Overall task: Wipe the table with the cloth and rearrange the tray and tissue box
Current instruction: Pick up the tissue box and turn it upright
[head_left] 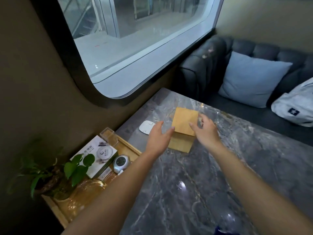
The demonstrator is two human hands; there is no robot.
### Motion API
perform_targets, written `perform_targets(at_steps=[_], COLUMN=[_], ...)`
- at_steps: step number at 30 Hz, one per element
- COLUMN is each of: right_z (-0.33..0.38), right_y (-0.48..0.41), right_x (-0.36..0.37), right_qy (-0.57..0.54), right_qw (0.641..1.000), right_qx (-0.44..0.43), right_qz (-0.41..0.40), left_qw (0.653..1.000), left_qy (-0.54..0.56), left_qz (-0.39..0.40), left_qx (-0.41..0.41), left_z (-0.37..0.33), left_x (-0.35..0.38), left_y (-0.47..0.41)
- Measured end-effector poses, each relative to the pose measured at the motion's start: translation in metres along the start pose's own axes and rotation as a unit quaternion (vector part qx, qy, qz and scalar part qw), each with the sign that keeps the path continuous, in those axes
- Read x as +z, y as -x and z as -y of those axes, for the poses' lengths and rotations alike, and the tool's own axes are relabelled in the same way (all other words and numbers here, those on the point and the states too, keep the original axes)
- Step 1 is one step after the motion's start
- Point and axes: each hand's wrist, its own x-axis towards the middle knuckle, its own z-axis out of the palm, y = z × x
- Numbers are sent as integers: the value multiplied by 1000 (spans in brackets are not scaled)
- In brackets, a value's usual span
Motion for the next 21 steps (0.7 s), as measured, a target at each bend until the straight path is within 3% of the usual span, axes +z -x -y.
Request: perform_targets(at_steps=[4, 7, 13, 16, 19, 21], right_z=[-14, -27, -27, -34, -44, -51], right_y=[-3, -6, -6, -4, 4, 8], right_x=[15, 26, 30, 24, 23, 24], right_qy=[-155, -195, -261, -390, -510, -540], right_qw=[980, 969, 955, 902, 829, 803], right_qx=[102, 126, 121, 159, 184, 194], right_qz=[77, 91, 71, 90, 138, 161], left_qw=[991, 980, 980, 988, 1000, 996], left_qy=[97, 149, 181, 143, 1, -71], left_qz=[41, 54, 47, 39, 3, -24], left_qx=[-79, -124, -69, -44, 6, 47], left_z=[5, 13, 13, 6, 3, 6], left_x=[17, 30, 48, 52, 56, 58], left_y=[-23, -37, -38, -37, -29, -21])
